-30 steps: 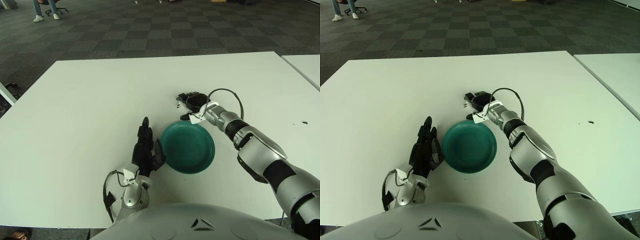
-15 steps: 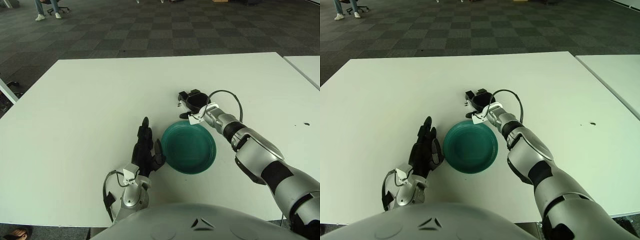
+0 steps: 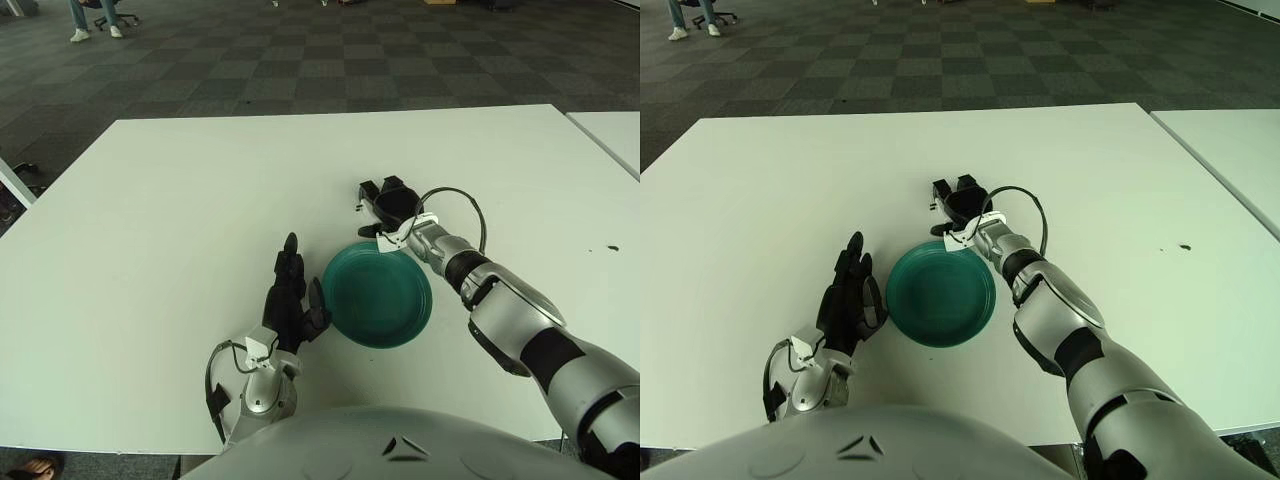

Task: Put the charger into the plate.

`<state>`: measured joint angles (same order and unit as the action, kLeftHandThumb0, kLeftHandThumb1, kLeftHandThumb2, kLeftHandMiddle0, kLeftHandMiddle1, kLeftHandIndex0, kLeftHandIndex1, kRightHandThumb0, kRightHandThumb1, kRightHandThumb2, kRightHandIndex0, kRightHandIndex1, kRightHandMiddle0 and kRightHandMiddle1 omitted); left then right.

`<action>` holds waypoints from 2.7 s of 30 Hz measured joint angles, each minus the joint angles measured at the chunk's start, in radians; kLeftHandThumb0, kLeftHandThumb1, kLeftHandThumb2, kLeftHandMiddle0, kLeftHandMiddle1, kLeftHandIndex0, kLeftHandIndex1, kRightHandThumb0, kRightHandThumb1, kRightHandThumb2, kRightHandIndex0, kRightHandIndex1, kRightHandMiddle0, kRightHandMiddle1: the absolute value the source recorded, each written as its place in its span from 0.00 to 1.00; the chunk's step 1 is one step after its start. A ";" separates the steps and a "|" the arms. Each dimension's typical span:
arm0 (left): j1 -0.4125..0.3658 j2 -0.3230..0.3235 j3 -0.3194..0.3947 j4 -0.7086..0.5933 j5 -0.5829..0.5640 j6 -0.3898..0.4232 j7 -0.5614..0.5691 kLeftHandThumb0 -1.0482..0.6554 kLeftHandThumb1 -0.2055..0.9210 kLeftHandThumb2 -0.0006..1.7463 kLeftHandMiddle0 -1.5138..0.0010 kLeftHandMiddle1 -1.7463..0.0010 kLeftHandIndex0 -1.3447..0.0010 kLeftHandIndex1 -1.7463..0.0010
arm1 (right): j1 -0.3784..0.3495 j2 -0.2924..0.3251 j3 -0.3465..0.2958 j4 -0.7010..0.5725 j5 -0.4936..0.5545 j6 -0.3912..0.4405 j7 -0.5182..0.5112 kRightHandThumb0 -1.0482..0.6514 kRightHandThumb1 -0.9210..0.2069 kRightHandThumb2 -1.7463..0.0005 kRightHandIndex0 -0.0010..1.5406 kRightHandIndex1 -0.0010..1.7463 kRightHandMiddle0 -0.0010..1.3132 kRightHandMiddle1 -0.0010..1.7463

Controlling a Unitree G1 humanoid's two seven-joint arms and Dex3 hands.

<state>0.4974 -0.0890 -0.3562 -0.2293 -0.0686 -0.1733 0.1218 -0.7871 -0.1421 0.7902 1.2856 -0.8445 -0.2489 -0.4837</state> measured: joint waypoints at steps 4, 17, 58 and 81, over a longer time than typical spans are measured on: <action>0.000 0.000 0.001 0.000 0.001 -0.002 0.000 0.00 1.00 0.59 0.93 0.99 1.00 0.89 | -0.001 0.008 -0.003 0.006 0.000 0.012 -0.012 0.28 0.00 0.63 0.47 1.00 0.41 1.00; -0.004 -0.003 0.006 0.001 0.006 -0.010 -0.004 0.00 1.00 0.60 0.94 1.00 1.00 0.90 | -0.006 0.002 -0.025 0.002 0.003 0.010 -0.018 0.38 0.09 0.58 0.50 1.00 0.30 1.00; -0.053 -0.016 0.068 0.121 0.010 -0.127 -0.033 0.00 1.00 0.59 0.85 1.00 1.00 0.70 | 0.151 -0.305 -0.264 -0.826 0.099 -0.087 0.391 0.36 0.42 0.34 0.53 1.00 0.39 1.00; -0.060 -0.013 0.075 0.122 0.008 -0.111 -0.040 0.00 1.00 0.59 0.91 1.00 1.00 0.80 | 0.508 -0.366 -0.352 -1.453 0.163 -0.100 0.691 0.35 0.45 0.32 0.64 1.00 0.41 1.00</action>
<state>0.4379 -0.1023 -0.2808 -0.1073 -0.0611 -0.2839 0.0823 -0.2788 -0.5081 0.4385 -0.1676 -0.6811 -0.3489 0.2070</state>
